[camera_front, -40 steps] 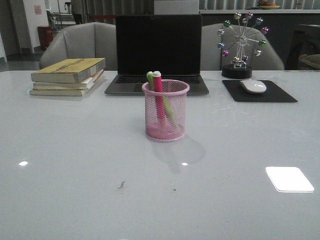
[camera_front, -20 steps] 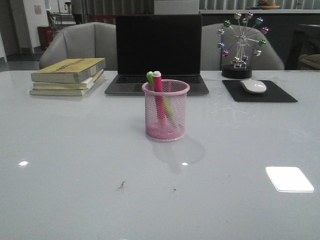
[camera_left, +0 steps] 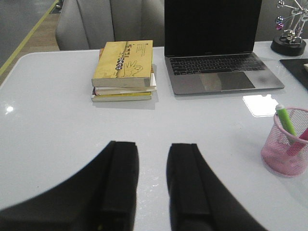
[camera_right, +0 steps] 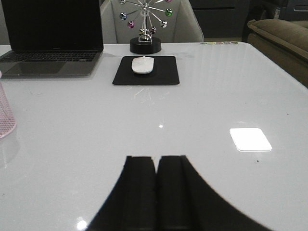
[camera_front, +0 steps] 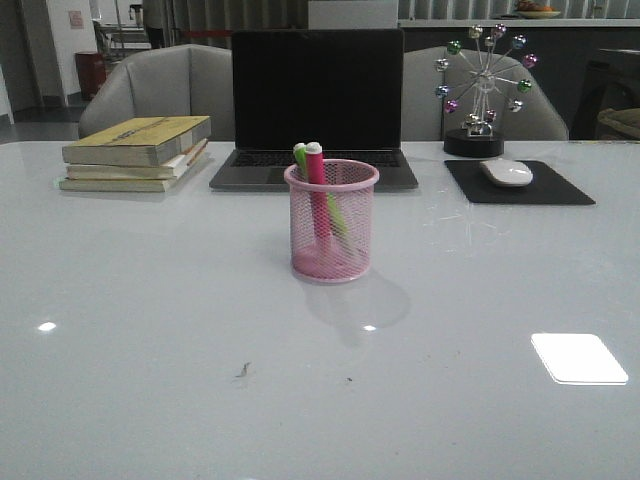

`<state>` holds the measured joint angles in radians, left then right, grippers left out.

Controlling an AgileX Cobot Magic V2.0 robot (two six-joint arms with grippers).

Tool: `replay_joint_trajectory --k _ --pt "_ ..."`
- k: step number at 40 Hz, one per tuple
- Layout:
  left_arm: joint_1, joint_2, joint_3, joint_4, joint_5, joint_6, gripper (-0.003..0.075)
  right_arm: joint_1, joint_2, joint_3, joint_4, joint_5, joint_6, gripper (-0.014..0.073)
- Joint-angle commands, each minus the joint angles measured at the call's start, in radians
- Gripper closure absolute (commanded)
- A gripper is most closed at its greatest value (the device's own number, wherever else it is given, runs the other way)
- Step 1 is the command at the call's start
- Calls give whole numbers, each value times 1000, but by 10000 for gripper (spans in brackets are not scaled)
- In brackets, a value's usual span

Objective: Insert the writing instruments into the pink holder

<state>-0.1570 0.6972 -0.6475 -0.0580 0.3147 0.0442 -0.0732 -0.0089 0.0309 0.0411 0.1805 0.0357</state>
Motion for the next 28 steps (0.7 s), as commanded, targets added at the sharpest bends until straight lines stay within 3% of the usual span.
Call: replay_joint_trajectory --k 1,11,18,28 --pt "1 -2 -29 -10 -76 -10 474 -4 -20 1 -1 -83 -1 572" --pt "1 -2 -29 -10 -78 -10 482 -4 -20 1 -1 -83 -1 572" --pt "26 -11 -29 -8 -98 -10 629 -4 -20 1 -1 -83 -1 572" --pt "132 -104 3 8 -200 -10 620 -4 -20 1 -1 -83 -1 572"
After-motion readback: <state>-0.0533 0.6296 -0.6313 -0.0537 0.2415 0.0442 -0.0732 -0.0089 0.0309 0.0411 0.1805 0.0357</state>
